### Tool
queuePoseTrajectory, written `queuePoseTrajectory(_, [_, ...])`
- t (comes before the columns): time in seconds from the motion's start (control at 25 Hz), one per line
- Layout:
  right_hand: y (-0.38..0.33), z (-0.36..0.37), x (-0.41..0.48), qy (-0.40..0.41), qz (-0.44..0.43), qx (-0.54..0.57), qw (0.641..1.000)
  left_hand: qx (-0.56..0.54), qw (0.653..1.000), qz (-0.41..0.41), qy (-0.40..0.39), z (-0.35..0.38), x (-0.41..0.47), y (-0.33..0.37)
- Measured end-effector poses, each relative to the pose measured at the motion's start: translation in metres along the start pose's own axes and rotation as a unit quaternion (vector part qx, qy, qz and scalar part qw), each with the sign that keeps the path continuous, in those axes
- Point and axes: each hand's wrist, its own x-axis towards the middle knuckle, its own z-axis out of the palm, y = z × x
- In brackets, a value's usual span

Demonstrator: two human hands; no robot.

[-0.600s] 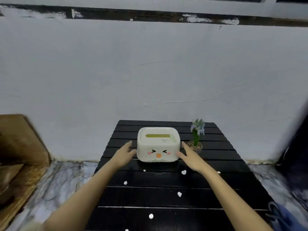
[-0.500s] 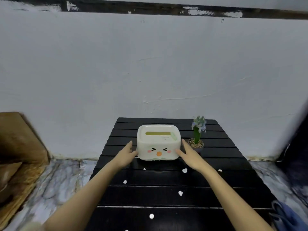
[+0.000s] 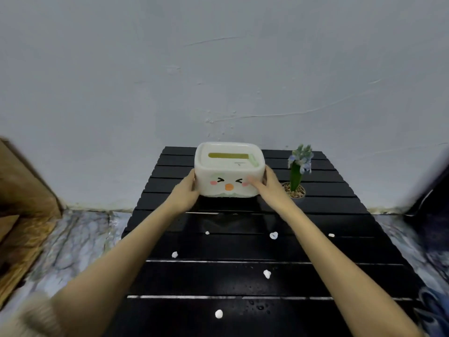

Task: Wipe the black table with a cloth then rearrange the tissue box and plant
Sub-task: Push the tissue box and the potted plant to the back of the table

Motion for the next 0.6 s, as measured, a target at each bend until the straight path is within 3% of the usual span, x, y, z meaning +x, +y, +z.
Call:
queuePoseTrajectory(0.32, [-0.009,0.001,0.091,0.009,-0.029,0.032,0.999,0.001,1.000,0.003,0.015,-0.017,0.098,-0.003])
queuePoseTrajectory(0.6, [0.021,0.006,0.099,-0.018,-0.011,0.033,0.999,-0.049,0.999,0.013,0.017,-0.002,0.118,-0.030])
